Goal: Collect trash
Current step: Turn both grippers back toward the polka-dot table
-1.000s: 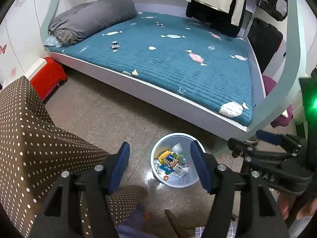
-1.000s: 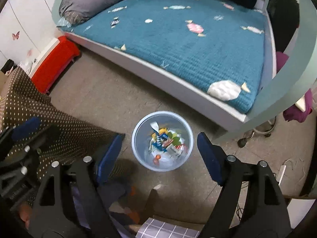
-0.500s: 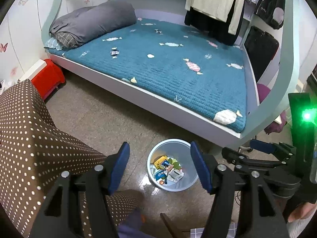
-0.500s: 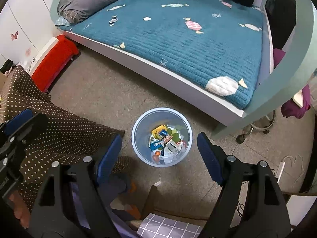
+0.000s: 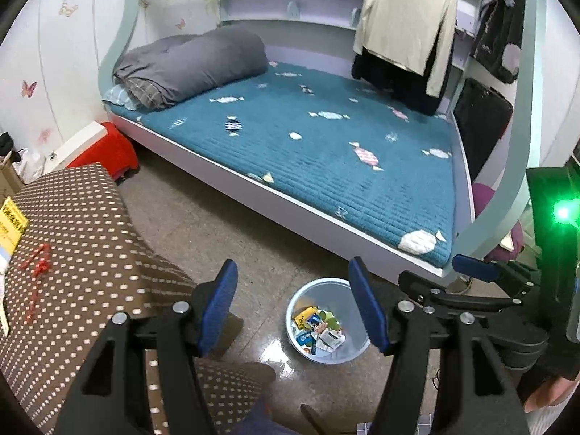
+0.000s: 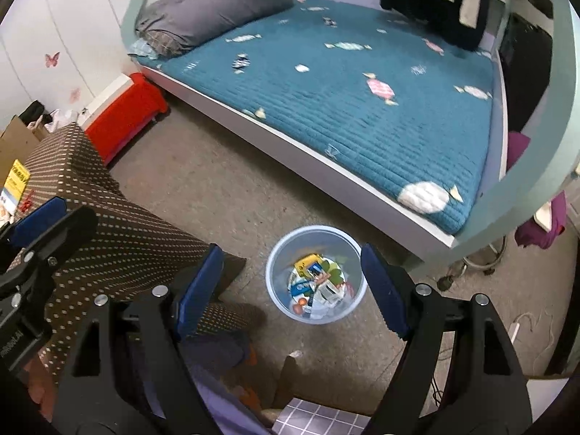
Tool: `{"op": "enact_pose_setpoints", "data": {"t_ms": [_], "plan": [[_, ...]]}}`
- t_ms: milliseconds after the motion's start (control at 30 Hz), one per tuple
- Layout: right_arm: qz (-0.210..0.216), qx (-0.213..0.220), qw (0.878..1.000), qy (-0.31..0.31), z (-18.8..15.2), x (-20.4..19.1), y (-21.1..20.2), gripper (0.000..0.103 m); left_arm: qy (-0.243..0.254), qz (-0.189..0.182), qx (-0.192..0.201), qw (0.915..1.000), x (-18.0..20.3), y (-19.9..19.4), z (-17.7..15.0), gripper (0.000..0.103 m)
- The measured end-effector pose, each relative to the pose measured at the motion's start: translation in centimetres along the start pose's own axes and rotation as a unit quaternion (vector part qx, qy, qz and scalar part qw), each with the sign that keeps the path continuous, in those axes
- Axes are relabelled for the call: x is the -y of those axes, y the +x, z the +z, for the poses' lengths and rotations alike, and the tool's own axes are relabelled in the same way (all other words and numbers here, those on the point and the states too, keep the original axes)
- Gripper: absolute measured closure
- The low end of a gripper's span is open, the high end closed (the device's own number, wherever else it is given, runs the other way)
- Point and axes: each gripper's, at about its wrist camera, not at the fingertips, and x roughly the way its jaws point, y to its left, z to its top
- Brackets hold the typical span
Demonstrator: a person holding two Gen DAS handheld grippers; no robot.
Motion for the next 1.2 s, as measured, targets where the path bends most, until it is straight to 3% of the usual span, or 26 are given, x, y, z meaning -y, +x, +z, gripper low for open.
{"op": "enact_pose_setpoints", "data": {"t_ms": [567,1200], "plan": [[0.040,0.031,0.994,-0.092,1.1,-10.7,-2.9,0.025,-0.071,0.053,0.049,0.9949,-9.0,-6.6,-1.0,0.037],[0.094,0.020,0.978,-0.186,0.4,-22.5,-2.0,0.025,-0.170,0.145,0.046,0.9736,-20.5,-11.1,-4.8,0.032]]}}
